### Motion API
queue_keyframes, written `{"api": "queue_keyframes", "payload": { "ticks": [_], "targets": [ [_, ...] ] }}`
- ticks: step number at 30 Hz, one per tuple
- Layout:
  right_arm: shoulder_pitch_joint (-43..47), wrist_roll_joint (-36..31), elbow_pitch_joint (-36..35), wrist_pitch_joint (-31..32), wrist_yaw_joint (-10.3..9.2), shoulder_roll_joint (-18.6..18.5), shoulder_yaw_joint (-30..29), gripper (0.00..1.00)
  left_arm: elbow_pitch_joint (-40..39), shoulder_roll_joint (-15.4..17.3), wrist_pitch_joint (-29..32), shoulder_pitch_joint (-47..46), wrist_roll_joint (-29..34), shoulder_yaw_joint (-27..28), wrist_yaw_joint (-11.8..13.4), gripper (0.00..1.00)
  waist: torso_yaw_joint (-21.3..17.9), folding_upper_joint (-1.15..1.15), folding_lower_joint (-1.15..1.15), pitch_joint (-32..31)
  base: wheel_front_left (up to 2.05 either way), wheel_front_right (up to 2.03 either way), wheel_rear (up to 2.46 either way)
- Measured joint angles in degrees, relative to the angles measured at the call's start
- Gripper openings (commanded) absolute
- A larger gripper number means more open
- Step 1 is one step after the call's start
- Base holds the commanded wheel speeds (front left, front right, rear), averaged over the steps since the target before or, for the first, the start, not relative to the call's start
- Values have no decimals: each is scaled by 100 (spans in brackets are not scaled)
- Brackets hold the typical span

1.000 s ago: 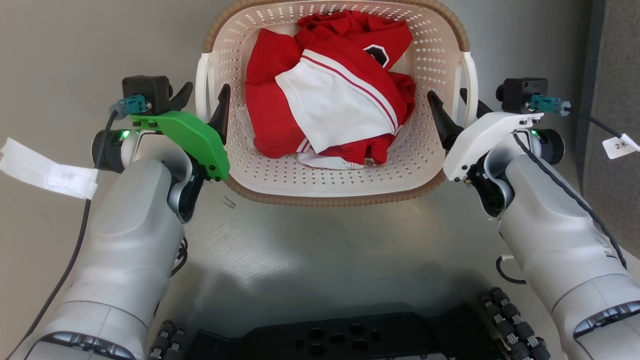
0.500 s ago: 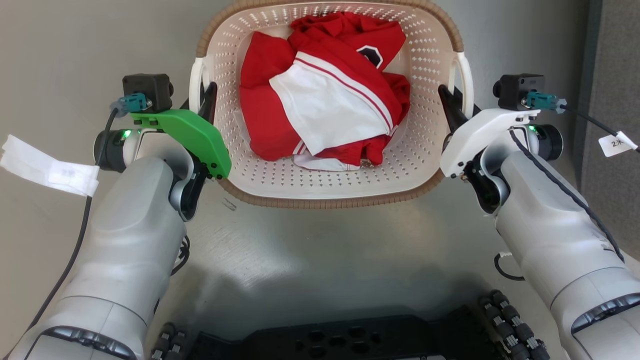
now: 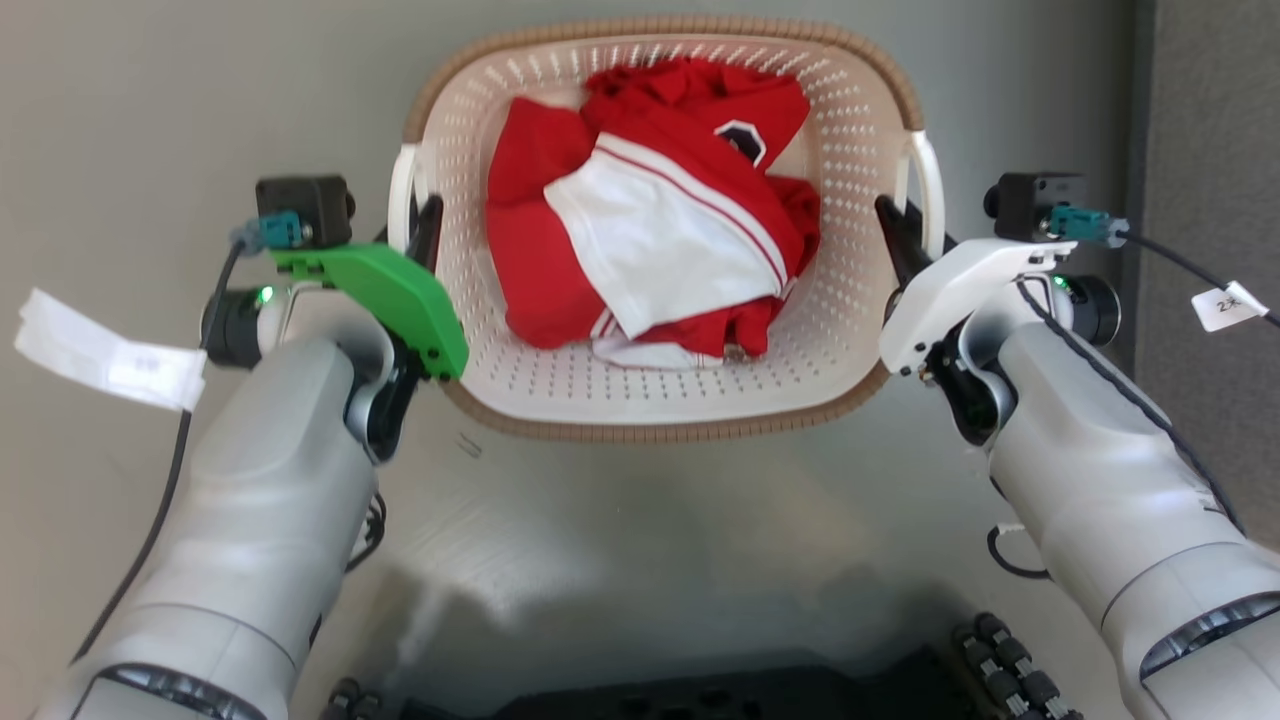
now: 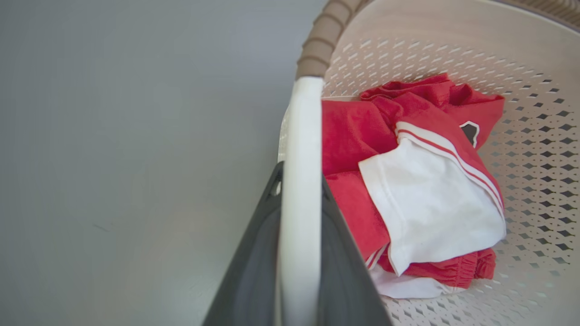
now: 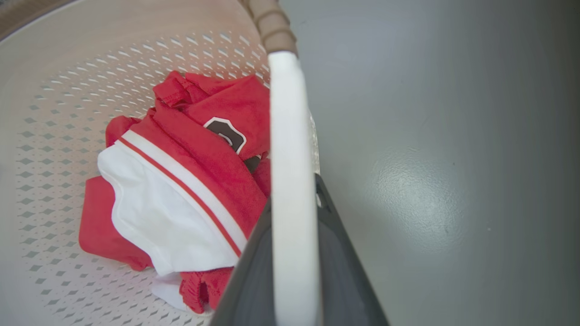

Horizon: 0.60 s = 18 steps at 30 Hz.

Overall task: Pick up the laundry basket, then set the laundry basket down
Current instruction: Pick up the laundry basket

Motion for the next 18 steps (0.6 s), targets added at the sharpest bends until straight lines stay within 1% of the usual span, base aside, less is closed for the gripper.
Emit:
{"api": "queue_keyframes", "payload": {
  "ticks": [6, 18],
  "targets": [
    [101, 119, 114, 10, 0, 21, 160, 0, 114, 0, -8, 224, -231, -92, 0, 0, -14, 0, 0, -305, 0, 0, 0],
    [331, 495, 278, 316, 2, 27, 446, 0, 162, 0, 157, 681, -787, -282, 0, 0, -56, 0, 0, -1214, 0, 0, 0]
  ]
}}
